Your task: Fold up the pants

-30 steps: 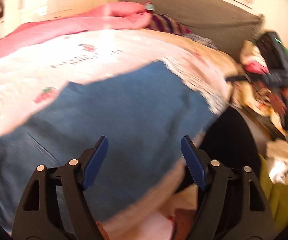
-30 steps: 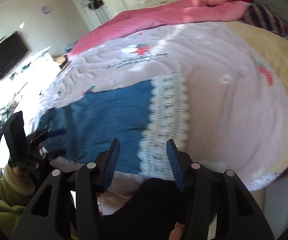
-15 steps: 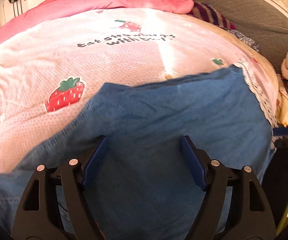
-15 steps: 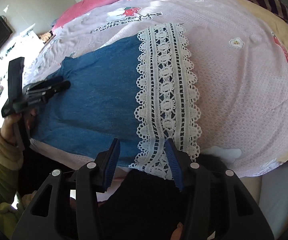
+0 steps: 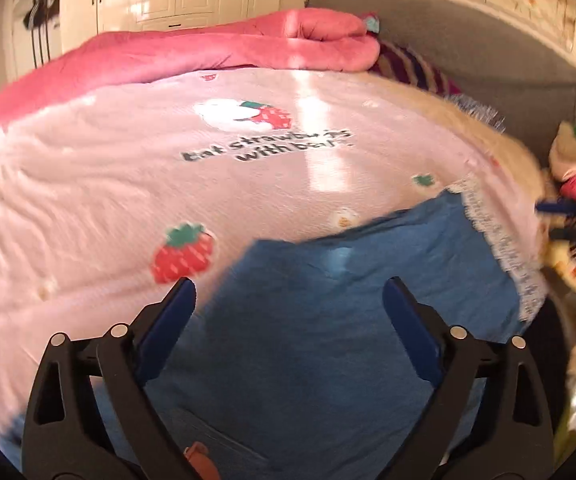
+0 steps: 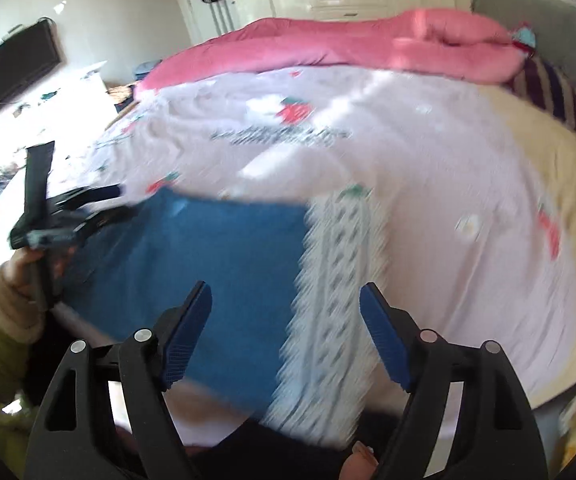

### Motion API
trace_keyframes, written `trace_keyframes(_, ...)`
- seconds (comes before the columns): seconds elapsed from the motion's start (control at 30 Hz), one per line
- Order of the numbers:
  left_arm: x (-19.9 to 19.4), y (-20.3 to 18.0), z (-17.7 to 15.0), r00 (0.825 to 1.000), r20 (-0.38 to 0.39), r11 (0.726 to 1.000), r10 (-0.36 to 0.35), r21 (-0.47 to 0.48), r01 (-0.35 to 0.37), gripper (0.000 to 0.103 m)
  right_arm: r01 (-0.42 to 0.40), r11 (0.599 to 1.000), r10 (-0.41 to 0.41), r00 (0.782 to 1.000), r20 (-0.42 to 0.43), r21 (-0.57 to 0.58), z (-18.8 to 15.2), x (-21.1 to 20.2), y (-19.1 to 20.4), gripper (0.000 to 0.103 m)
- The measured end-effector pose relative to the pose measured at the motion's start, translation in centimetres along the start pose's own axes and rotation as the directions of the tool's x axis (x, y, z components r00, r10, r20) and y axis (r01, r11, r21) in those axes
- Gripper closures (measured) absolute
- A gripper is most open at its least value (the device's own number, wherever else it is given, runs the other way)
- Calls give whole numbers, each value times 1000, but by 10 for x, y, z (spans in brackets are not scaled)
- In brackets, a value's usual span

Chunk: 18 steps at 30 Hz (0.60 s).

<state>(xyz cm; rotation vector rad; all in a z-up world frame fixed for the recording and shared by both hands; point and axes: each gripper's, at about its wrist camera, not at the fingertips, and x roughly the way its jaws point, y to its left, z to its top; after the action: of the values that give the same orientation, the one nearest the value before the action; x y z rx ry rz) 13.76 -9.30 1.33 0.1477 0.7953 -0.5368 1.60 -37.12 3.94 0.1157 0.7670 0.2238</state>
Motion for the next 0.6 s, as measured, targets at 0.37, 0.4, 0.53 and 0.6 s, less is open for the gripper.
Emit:
trace_keyframes(0.37,71,2,19,976,-216,995,-20,89,40,48,-32,990,46,994,-101,140,39,77,-57,67)
trace_keyframes(0.4,75,2,18,974,-224,995,-21,90,43,64,-38,988,55,993,-109,151,42,82,-60,75)
trace_keyframes(0.53,77,2,23,982,-187,996,0,85,16,99,-77,979,94,992,-83,187,37,82,-67,87)
trace_keyframes(0.6,77,10,29,987,-162,999,-21,36,28,99,-68,976,82,995,-60,206,37,81,-70,88)
